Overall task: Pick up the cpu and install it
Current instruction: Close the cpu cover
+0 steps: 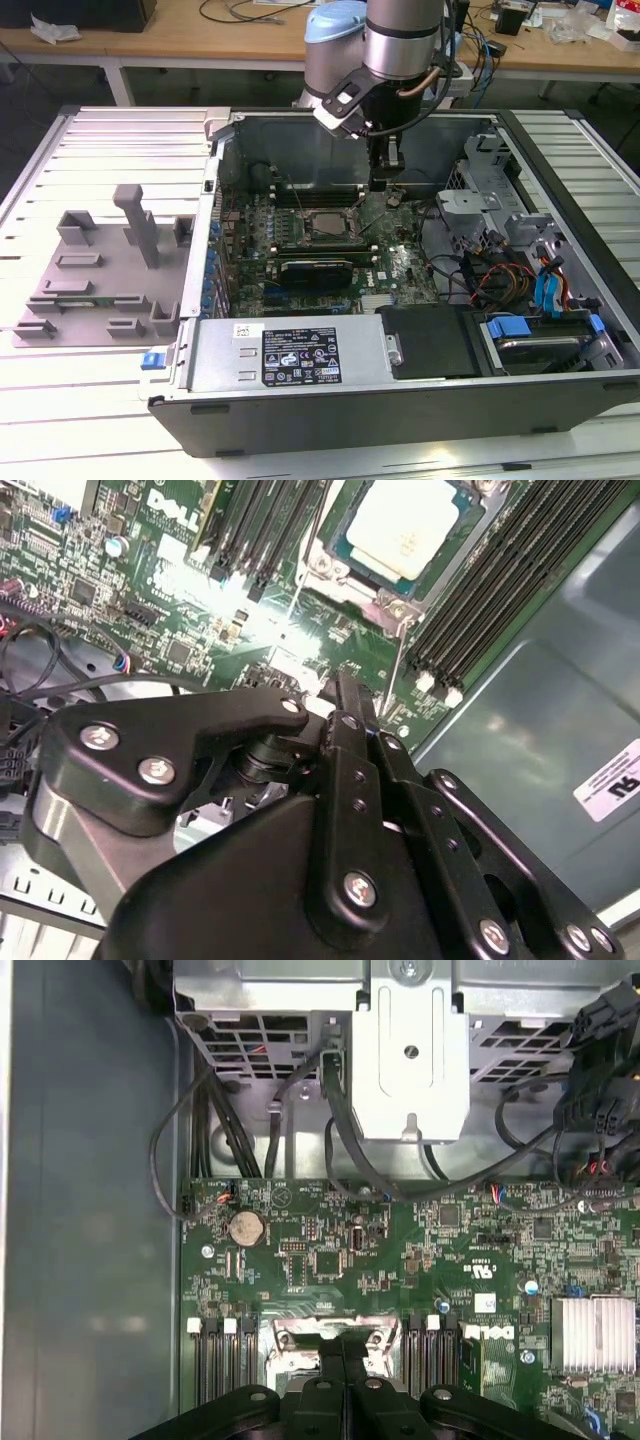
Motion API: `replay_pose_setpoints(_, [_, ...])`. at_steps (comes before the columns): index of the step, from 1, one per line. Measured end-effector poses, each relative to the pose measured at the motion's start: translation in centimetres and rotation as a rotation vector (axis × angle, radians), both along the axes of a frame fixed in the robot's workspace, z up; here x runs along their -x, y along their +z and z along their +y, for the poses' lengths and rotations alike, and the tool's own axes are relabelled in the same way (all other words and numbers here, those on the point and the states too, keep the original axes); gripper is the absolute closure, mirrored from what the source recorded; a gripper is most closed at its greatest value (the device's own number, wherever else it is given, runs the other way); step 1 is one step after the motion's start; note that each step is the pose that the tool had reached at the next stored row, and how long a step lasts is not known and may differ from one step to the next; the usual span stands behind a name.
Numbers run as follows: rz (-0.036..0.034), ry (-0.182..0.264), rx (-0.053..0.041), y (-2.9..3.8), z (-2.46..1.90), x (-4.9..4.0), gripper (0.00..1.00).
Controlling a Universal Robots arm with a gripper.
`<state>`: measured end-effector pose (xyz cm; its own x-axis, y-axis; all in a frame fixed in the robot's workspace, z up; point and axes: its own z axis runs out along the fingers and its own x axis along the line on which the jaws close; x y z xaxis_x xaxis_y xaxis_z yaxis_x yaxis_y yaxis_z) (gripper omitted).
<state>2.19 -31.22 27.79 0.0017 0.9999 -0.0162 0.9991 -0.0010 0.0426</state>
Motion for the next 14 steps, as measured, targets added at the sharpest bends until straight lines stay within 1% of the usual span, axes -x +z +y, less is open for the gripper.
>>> replay_pose_setpoints(4, [0.0, 0.0, 0.0, 0.0, 0.0, -0.87, 0.89])
replay_pose_setpoints(14, [0.0, 0.0, 0.0, 0.0, 0.0, -2.63, 0.89])
